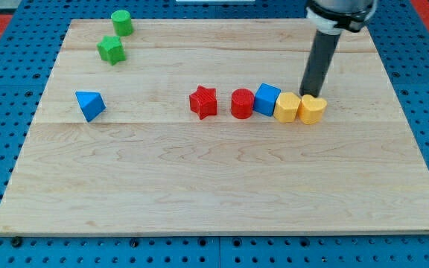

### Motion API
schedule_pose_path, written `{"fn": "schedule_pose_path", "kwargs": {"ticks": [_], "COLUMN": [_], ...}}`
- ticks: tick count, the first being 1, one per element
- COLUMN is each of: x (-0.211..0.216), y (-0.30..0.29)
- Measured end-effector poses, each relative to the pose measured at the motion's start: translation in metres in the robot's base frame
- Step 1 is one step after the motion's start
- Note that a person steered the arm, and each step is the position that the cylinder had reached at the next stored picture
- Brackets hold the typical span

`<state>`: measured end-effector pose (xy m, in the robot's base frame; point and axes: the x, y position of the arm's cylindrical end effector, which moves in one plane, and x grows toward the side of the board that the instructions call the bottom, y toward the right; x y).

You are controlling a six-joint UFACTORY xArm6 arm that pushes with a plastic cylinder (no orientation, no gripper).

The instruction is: Separate yellow blocks from each other

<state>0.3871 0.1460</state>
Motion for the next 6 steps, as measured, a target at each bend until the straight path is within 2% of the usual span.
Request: {"fn": "schedule_pose_path", "kwargs": {"ticks": [1, 2, 3, 5, 6], "x": [0.011, 0.052, 0.057, 0.059, 0.035], "y": [0.03, 0.034, -0.014, -0.034, -0.08]}}
